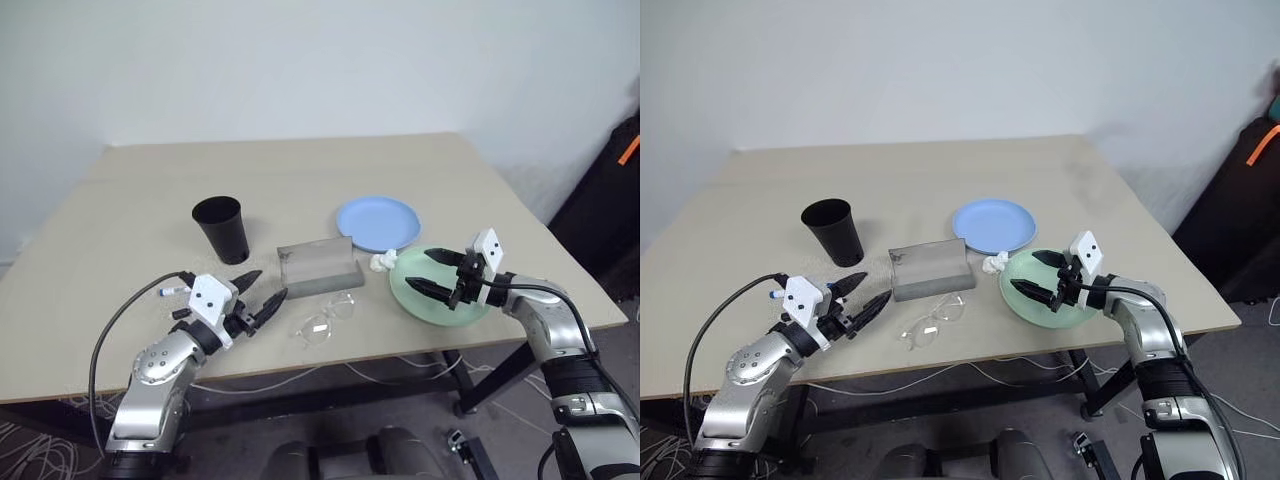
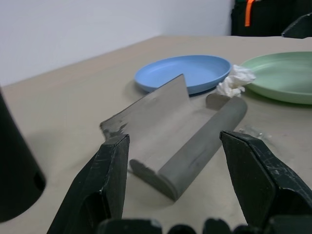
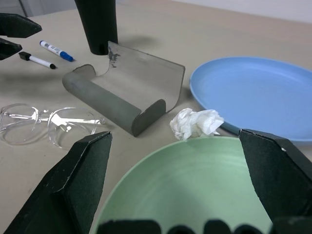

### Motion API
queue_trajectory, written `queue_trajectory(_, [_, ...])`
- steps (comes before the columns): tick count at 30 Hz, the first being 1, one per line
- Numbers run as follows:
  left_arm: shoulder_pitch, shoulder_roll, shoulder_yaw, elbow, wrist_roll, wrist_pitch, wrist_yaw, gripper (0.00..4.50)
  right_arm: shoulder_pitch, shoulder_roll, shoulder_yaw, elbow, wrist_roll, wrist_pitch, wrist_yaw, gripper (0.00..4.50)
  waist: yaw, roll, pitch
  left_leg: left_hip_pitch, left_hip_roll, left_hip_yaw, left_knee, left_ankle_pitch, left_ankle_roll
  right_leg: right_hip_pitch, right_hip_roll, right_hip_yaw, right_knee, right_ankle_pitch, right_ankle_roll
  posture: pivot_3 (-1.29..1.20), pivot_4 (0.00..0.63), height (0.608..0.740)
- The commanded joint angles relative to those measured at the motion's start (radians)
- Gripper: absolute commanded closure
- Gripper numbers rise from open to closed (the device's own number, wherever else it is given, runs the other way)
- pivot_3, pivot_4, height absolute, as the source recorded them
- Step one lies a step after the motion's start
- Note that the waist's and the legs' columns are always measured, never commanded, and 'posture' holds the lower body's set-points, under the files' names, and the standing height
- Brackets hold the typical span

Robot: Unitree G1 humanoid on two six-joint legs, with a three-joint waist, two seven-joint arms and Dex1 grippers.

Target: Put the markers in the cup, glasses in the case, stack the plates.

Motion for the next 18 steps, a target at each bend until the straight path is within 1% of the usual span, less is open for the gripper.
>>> queue_trajectory(1, [-0.016, 0.003, 0.003, -0.036, 0.001, -0.002, -0.003, 1.4, -0.021, -0.012, -0.029, -0.049, 0.013, -0.005, -0.012, 0.0, 0.0, 0.0, 0.0, 0.0, 0.0, 0.0, 0.0, 0.0, 0.0, 0.0, 0.0, 0.0, 0.0, 0.0, 0.0, 0.0, 0.0, 0.74])
queue_trajectory(7, [-0.049, 0.007, -0.003, -0.026, -0.003, 0.007, -0.015, 1.4, -0.027, -0.005, -0.031, -0.084, 0.013, 0.012, -0.059, 0.0, 0.001, 0.0, 0.0, 0.0, 0.0, 0.0, 0.0, 0.0, 0.0, 0.0, 0.0, 0.0, 0.0, 0.0, 0.0, 0.0, 0.0, 0.74])
queue_trajectory(18, [-0.084, -0.003, -0.017, 0.03, 0.007, -0.012, -0.037, 1.4, 0.056, -0.009, -0.043, -0.27, 0.023, 0.113, -0.164, 0.0, 0.001, 0.0, 0.0, 0.0, 0.0, 0.0, 0.0, 0.0, 0.0, 0.0, 0.0, 0.0, 0.0, 0.0, 0.0, 0.0, 0.0, 0.74])
